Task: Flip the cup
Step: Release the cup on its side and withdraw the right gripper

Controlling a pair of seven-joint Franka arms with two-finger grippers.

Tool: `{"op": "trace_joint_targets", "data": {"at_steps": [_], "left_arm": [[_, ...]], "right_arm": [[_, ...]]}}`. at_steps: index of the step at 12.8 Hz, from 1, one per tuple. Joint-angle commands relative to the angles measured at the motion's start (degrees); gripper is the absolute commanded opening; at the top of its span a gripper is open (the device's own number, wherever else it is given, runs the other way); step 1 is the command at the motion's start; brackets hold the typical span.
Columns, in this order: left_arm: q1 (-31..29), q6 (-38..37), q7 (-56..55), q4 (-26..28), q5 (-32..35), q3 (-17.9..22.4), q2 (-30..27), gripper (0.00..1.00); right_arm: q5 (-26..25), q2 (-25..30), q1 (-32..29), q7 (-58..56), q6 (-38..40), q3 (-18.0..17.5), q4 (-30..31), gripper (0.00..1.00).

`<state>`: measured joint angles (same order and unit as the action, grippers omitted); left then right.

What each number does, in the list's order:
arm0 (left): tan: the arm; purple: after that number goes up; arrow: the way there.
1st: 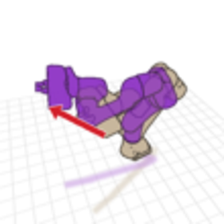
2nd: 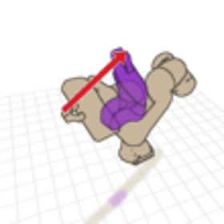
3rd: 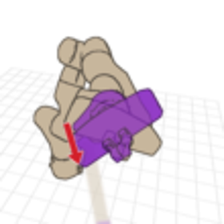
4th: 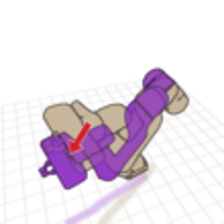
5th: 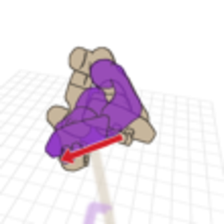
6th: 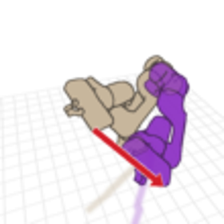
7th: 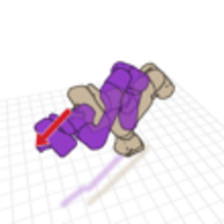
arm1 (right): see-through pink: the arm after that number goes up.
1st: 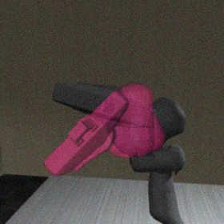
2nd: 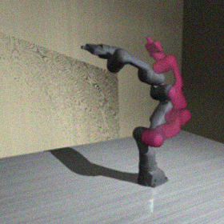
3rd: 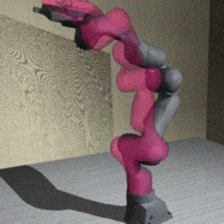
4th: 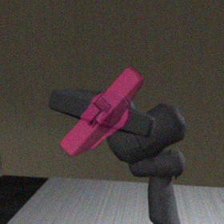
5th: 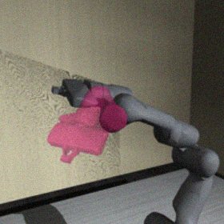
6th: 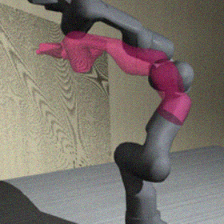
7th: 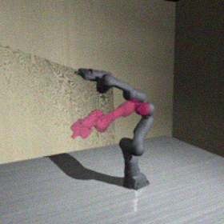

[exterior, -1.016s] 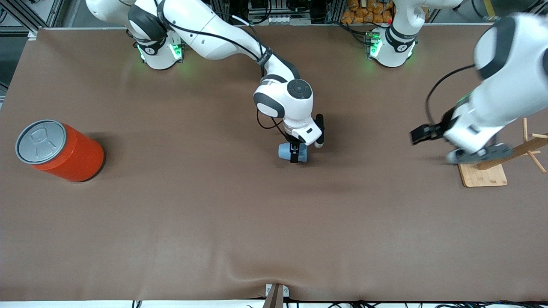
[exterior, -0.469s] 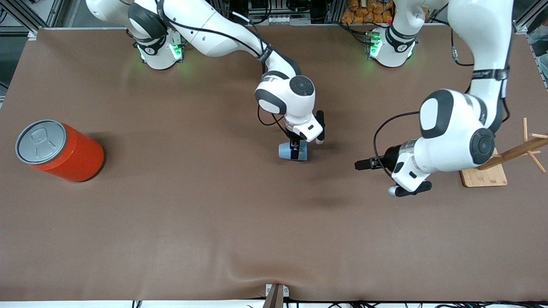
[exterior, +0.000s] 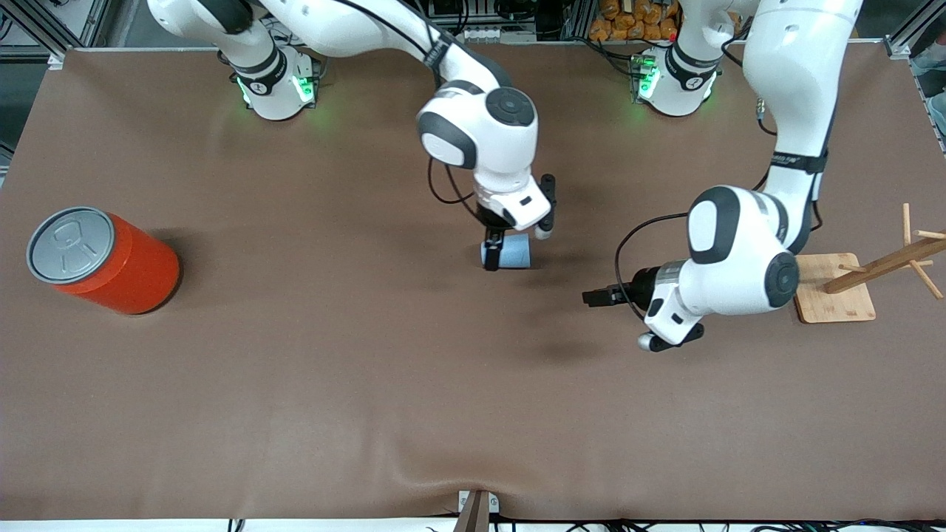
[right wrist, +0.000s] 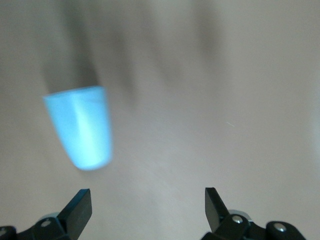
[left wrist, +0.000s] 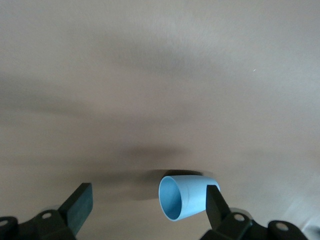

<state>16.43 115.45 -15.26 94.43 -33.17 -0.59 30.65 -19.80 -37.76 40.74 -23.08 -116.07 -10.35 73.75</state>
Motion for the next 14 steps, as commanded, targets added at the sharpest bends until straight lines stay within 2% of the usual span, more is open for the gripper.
{"op": "trace_joint_targets", "data": {"at_steps": [1, 2, 4, 6, 8, 10, 12, 14], "left_arm": [[-0.34, 3.45, 0.84, 2.85, -6.18, -2.04, 0.29, 1.0], [-0.43, 3.64, 0.93, 3.64, -8.47, -2.57, 0.2, 1.0], [-0.69, 3.73, 1.1, 5.31, -13.21, -2.75, 0.12, 1.0], [-0.95, 3.82, 5.48, 7.33, -18.4, -2.66, 0.29, 1.0], [-1.39, 3.9, 10.66, 9.62, -22.8, -2.66, 0.29, 1.0], [-1.13, 5.12, 13.84, 11.98, -27.63, -2.66, 0.82, 1.0], [-1.04, 5.84, 17.08, 15.33, -31.68, -2.75, -0.23, 1.0], [-0.61, 5.93, 22.0, 18.49, -38.16, -2.75, -0.41, 1.0]], "right_arm": [[6.84, 5.75, -7.84, 0.05, 5.56, -0.29, -0.08, 1.0], [9.49, 6.9, -11.44, -0.03, 8.55, -0.11, -1.66, 1.0], [10.66, 9.96, -17.78, 0.4, 12.96, -0.2, -3.43, 1.0], [10.57, 12.61, -22.17, 1.1, 13.24, 0.07, -3.61, 1.0], [12.94, 16.64, -28.76, 3.55, 13.68, -0.11, -3.18, 1.0], [12.77, 18.42, -32.46, 13.87, 22.77, 1.72, -3.34, 1.0], [13.12, 21.3, -36.24, 25.14, 26.5, 2.17, -3.0, 1.0], [13.73, 22.28, -39.84, 29.57, 29.58, 1.65, -2.82, 1.0]]}}
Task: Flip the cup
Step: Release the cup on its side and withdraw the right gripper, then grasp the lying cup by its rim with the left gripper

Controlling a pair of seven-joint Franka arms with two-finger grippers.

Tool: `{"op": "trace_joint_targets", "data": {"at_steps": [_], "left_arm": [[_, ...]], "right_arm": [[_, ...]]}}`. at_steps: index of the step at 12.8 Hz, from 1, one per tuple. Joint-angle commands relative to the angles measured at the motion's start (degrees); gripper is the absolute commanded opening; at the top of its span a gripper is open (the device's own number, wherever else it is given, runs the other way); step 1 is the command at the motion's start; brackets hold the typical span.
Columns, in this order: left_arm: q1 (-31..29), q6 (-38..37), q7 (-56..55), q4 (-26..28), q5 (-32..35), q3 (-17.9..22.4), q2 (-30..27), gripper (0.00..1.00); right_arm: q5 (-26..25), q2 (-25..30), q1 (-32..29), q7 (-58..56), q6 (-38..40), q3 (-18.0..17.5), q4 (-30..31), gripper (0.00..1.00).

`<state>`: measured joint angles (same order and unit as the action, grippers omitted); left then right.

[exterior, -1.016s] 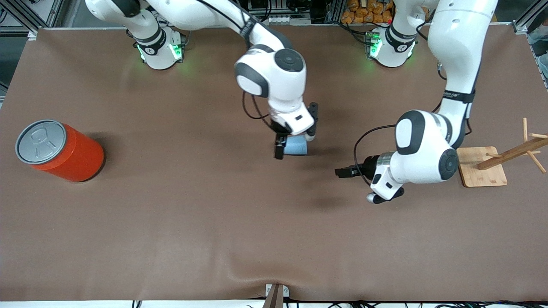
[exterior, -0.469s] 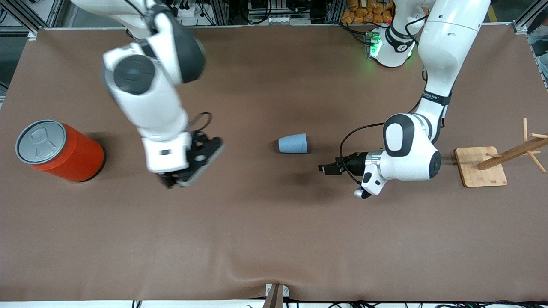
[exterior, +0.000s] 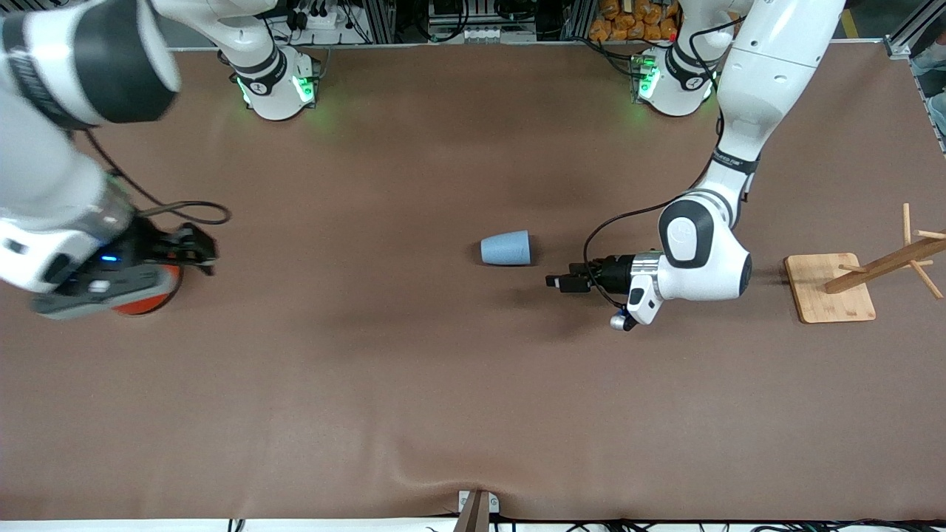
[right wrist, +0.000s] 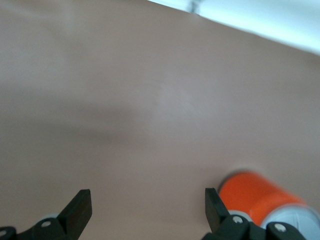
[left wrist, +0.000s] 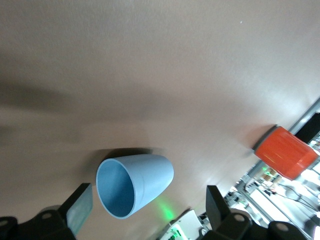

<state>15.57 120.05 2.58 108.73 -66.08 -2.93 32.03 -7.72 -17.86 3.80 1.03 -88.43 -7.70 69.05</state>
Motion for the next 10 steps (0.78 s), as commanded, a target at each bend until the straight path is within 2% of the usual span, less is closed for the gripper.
{"op": "trace_joint_targets", "data": {"at_steps": [1, 3, 5, 7, 9, 10], "left_arm": [[0.42, 1.41, 7.49, 5.6, -9.38, -0.41, -1.71, 1.0], [0.95, 1.5, 11.38, 7.71, -14.07, -0.41, -1.71, 1.0], [1.13, 1.94, 11.48, 9.12, -15.47, -0.5, -1.71, 1.0], [1.92, 2.64, 12.7, 10.09, -19.6, -0.85, -1.71, 1.0], [3.49, 3.6, 12.89, 10.62, -21.81, -0.85, -1.71, 1.0], [3.5, 3.78, 12.97, 10.8, -21.99, -0.94, -1.71, 1.0]], "right_arm": [[3.05, 3.35, -4.05, 5.82, 2.38, -0.83, 2.14, 1.0], [4.56, 6.33, -5.55, 5.91, 2.39, 0.14, 5.81, 1.0], [3.94, 5.65, -5.3, 5.56, 2.21, 2.24, 4.18, 1.0], [3.59, 5.12, -5.3, 5.3, 2.9, 3.56, 0.22, 1.0], [7.35, 6.07, -5.47, 5.47, 8.15, 3.92, 0.21, 1.0], [8.42, 7.65, -5.21, 5.73, 8.01, 4.88, 0.99, 1.0]]}}
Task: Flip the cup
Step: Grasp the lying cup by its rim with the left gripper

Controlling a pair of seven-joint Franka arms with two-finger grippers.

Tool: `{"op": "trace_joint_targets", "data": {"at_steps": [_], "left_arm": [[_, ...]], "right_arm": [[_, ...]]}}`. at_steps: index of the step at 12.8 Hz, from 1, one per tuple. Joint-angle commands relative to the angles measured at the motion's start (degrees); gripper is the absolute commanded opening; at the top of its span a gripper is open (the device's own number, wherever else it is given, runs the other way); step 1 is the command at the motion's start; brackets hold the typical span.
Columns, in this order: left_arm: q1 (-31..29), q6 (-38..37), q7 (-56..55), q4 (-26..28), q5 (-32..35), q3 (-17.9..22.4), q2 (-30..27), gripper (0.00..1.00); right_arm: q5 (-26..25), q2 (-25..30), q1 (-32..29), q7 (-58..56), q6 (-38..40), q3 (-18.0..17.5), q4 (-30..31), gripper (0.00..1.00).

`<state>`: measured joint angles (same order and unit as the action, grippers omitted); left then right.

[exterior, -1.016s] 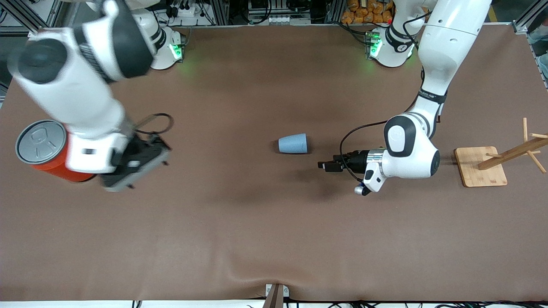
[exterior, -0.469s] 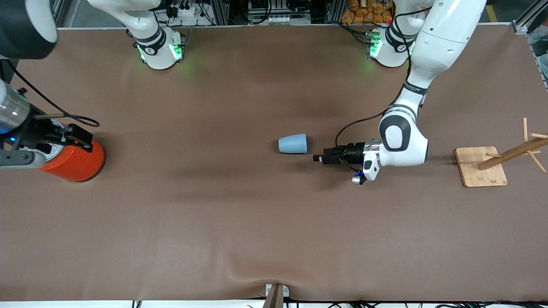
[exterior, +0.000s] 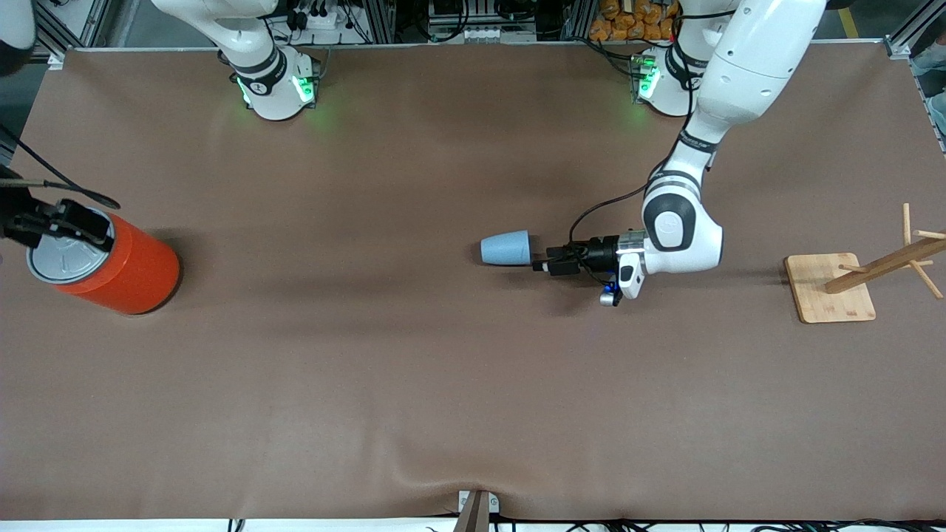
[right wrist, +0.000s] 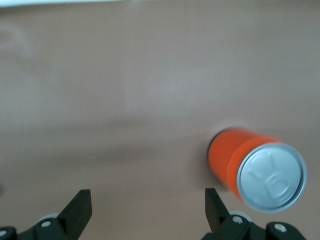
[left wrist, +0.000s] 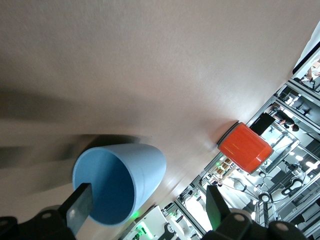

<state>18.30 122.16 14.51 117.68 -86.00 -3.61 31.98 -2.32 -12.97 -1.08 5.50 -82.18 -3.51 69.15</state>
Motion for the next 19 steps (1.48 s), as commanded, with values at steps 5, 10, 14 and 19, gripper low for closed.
{"op": "trace_joint_targets", "data": {"at_steps": [5, 10, 14, 19], "left_arm": [[2.88, 1.76, 1.05, 1.76, -5.84, -0.35, -1.04, 1.0], [5.08, 2.12, 2.89, 1.41, -10.49, -0.35, 0.72, 0.74], [5.35, 2.12, 4.03, 0.97, -11.29, -0.35, 0.81, 0.0], [4.03, 2.12, 0.71, -0.17, -10.25, 0.18, -4.1, 0.0]], "right_arm": [[3.2, 12.34, 0.38, 1.44, -7.38, 1.05, 16.44, 1.0], [3.11, 13.5, 0.47, 1.44, -8.35, 1.14, 18.57, 1.0], [3.11, 14.28, 0.91, 2.57, -7.82, 1.05, 19.61, 1.0], [3.2, 17.02, 0.82, 3.29, -9.49, 1.14, 23.75, 1.0]]}}
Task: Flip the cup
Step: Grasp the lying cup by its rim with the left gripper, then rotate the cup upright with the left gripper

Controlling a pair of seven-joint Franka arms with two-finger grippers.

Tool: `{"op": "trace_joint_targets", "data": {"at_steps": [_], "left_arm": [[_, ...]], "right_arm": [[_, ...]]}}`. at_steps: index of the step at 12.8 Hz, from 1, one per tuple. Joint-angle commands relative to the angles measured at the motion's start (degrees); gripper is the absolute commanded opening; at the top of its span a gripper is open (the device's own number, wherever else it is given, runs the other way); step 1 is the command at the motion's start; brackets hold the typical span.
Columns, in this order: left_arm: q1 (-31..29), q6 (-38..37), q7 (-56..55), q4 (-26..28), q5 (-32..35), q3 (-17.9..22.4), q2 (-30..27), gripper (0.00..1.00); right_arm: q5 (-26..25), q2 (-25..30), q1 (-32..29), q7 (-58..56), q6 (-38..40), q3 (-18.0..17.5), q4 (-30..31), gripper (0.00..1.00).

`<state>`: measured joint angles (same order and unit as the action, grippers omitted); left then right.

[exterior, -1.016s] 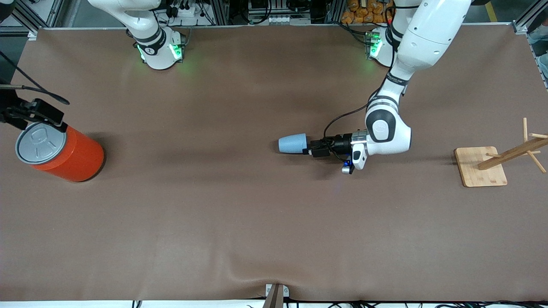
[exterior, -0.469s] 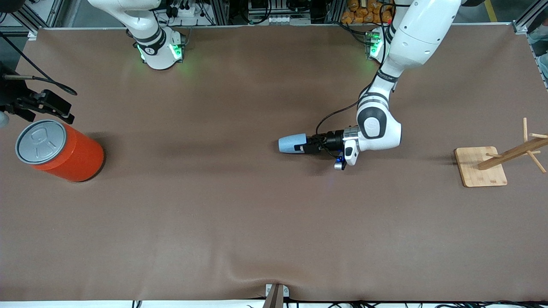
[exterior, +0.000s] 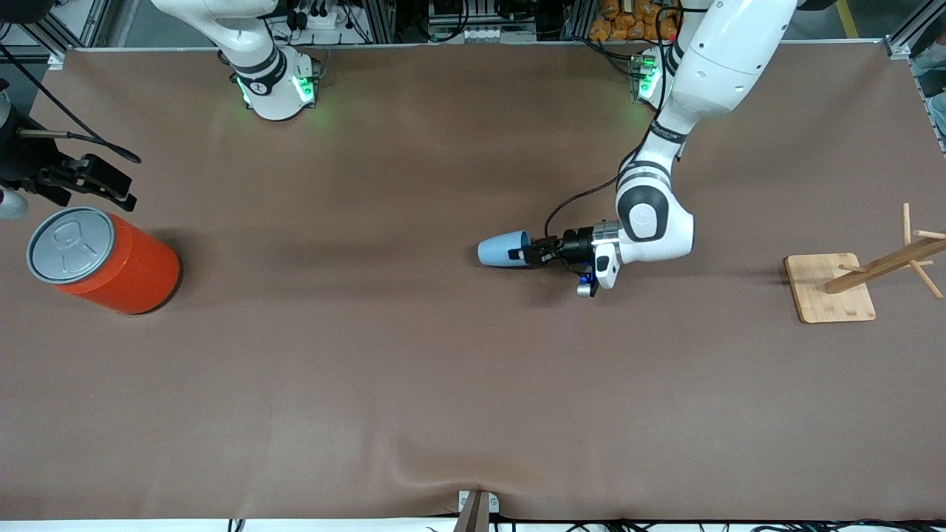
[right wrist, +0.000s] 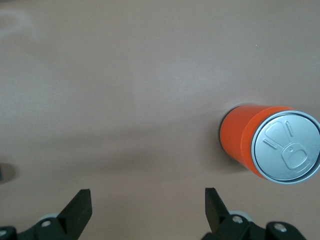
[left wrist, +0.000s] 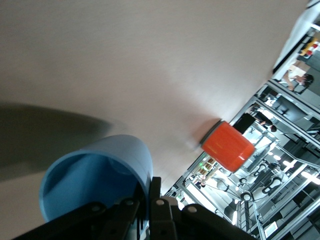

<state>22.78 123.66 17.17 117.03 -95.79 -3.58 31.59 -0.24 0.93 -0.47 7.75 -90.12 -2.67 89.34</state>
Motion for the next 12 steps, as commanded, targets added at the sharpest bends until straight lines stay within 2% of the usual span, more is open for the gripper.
{"op": "trace_joint_targets", "data": {"at_steps": [1, 3, 4, 7, 9, 12], "left_arm": [[-0.8, 0.62, -2.83, 0.13, -0.02, 0.33, -4.86, 0.0], [-3.6, 0.62, -4.94, -1.1, 5.05, 0.33, -6.53, 0.0], [-4.84, 0.62, -7.91, -2.24, 8.74, 0.33, -7.41, 0.0], [-7.3, 0.62, -19.33, -5.14, 23.4, 0.42, -10.14, 0.0], [-8.53, 0.62, -27.06, -7.42, 36.74, 0.42, -11.11, 0.0], [-9.33, 0.62, -39.02, -10.85, 61.78, 0.42, -10.94, 0.0]], "right_arm": [[1.04, 2.68, 0.21, 0.86, -1.55, 0.3, 2.61, 1.0], [0.42, 0.75, 0.3, 0.68, -0.5, 0.3, -1.43, 1.0], [0.42, 0.74, 0.21, 0.86, -0.23, 0.3, -1.44, 1.0], [0.42, 0.74, 0.12, 0.95, 0.47, 0.3, -1.62, 1.0], [0.33, 0.92, 0.21, 0.86, 0.74, 0.3, -1.53, 1.0], [0.33, 0.83, 0.12, 0.95, 0.83, 0.3, -1.53, 1.0]]}}
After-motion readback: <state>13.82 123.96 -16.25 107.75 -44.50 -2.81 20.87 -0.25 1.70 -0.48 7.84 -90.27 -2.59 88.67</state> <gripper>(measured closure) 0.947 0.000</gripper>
